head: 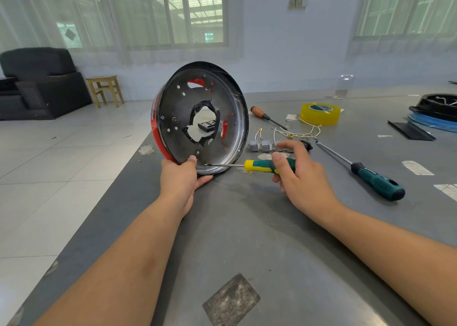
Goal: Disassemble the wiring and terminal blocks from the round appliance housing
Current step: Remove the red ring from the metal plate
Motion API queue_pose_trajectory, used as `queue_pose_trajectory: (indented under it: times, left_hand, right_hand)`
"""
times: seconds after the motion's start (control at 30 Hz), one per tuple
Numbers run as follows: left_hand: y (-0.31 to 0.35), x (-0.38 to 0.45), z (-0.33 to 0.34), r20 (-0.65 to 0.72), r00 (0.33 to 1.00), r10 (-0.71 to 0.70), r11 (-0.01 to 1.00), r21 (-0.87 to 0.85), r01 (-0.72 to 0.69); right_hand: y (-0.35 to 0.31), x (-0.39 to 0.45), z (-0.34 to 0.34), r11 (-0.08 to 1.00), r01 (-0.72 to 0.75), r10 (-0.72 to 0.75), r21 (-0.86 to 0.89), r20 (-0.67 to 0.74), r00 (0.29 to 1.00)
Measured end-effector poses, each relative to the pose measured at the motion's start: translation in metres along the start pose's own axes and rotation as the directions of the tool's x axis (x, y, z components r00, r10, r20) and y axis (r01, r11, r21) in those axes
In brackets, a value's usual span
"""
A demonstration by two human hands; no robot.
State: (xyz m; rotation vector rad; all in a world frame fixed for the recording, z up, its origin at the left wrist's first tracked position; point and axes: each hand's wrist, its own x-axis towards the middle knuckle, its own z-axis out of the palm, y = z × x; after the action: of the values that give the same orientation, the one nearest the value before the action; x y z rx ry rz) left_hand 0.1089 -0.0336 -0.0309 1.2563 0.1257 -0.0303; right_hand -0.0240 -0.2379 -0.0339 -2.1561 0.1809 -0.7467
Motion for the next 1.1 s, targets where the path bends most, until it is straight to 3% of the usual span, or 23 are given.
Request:
queue_pose_trajectory:
  times: [0.23,0.63,1.1]
  left_hand:
    - [0.0006,-0.0006,0.0003,0.003,1.0,-0.004,1.0,-0.002,0.004]
    - [0.0006,0.0001,-0.0003,0.01,1.0,-0.011,1.0,-0.004,0.011]
    - [-0.0012,0.0042,-0.0015,0.041,0.999,-0.032,0.998,-0.054,0.034]
  right_hand:
    - [-0.004,0.0,-0.0013,0.999,-0.001,0.0,0.045,0.007,1.0]
    - [-0.0018,0.0038,-0.0045,0.998,-0.059,0.06,-0.029,0.053,0.997]
    - [0.0032,0.0084,-0.0054,0.989,-0.125,0.12,0.083,0.062,0.991]
